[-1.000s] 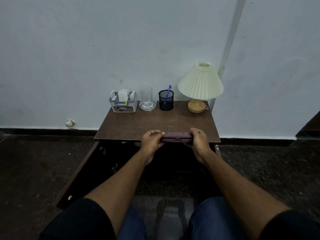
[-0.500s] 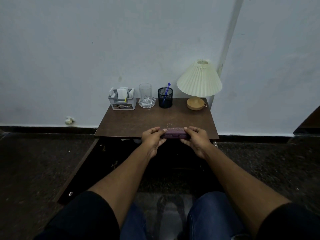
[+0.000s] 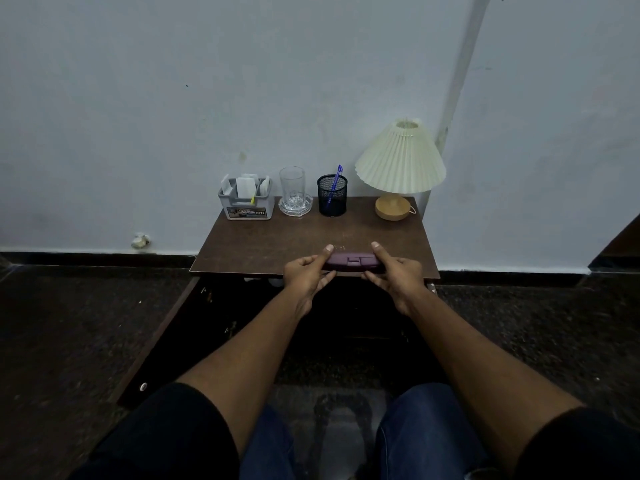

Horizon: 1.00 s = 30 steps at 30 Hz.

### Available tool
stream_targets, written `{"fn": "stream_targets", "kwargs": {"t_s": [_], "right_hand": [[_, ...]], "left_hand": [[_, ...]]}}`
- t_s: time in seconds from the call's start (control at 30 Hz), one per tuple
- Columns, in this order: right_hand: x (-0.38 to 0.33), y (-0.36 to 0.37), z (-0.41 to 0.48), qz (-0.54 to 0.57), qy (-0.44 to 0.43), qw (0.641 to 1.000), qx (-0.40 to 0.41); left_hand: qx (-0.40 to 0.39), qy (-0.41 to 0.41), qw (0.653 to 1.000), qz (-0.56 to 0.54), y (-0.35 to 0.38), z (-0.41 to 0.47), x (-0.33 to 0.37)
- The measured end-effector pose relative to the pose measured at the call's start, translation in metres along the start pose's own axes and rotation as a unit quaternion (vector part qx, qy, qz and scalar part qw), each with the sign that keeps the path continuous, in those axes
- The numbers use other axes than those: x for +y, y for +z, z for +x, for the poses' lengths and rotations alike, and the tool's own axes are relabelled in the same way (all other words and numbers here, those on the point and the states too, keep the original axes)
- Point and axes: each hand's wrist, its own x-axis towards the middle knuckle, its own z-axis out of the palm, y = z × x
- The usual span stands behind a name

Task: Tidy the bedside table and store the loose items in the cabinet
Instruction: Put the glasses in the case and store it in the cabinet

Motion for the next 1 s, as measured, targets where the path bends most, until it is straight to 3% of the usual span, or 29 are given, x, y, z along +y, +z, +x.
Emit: {"fn": "stream_targets", "kwargs": {"t_s": [0.4,0.7,1.0], "right_hand": [[0.016,-0.012,-0.006,-0.091,-0.041,0.994,-0.038],[0.027,-0.026,-0.028,-0.070,-0.039,0.996,-0.036],[0.039,-0.048,-0.041,-0.253,-0.026,0.967,-0.004]], "left_hand": [[-0.048,-0.055,0.996,0.060,-0.017,-0.011,-0.006],[-0.038,-0.041,0.997,0.044,-0.024,-0.034,-0.021],[0.003,-0.062,0.992,0.107,-0.038,-0.040,-0.048]]}}
